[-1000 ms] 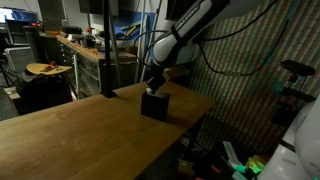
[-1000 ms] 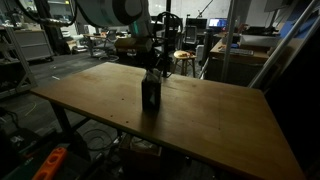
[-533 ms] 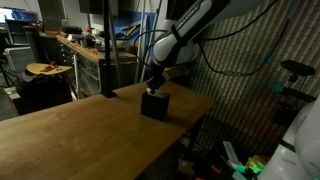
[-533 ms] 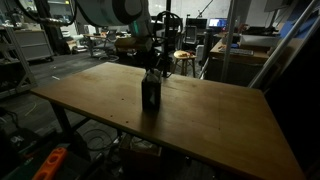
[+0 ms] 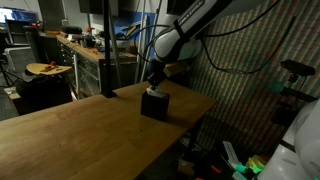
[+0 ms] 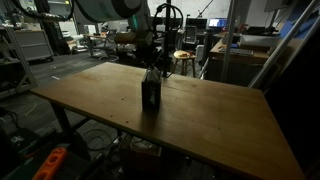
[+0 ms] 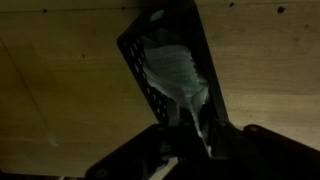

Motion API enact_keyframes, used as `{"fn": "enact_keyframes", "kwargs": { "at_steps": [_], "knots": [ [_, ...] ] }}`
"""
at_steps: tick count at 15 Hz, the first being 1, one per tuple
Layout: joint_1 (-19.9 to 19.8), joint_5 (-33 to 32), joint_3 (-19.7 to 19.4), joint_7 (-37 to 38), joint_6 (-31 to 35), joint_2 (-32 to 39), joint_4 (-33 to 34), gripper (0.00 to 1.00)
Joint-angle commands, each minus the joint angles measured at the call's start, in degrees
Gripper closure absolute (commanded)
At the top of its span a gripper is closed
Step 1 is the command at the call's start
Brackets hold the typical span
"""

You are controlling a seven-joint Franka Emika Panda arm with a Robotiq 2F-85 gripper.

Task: Put the towel on the table into the box

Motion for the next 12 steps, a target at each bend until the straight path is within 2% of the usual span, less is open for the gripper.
{"fn": "enact_keyframes", "kwargs": {
  "at_steps": [1, 4, 5, 6, 7, 9, 12],
  "knots": [
    [0.13, -1.76, 0.13, 1.33, -1.67, -2.11, -0.03, 0.63],
    [0.13, -2.18, 0.19, 1.56, -1.72, -2.40, -0.08, 0.39],
    [0.14, -2.12, 0.22, 1.52, -1.88, -2.46, -0.08, 0.68],
    [0.14, -2.08, 0.23, 1.50, -1.99, -2.54, -0.11, 0.58],
    [0.14, -2.09, 0.26, 1.54, -2.12, -2.61, -0.13, 0.76],
    [0.12, -2.15, 0.27, 1.72, -2.13, -2.74, -0.19, 0.90],
    [0.00, -2.80, 0.18, 2.15, -2.15, -2.92, -0.03, 1.00]
  ]
}}
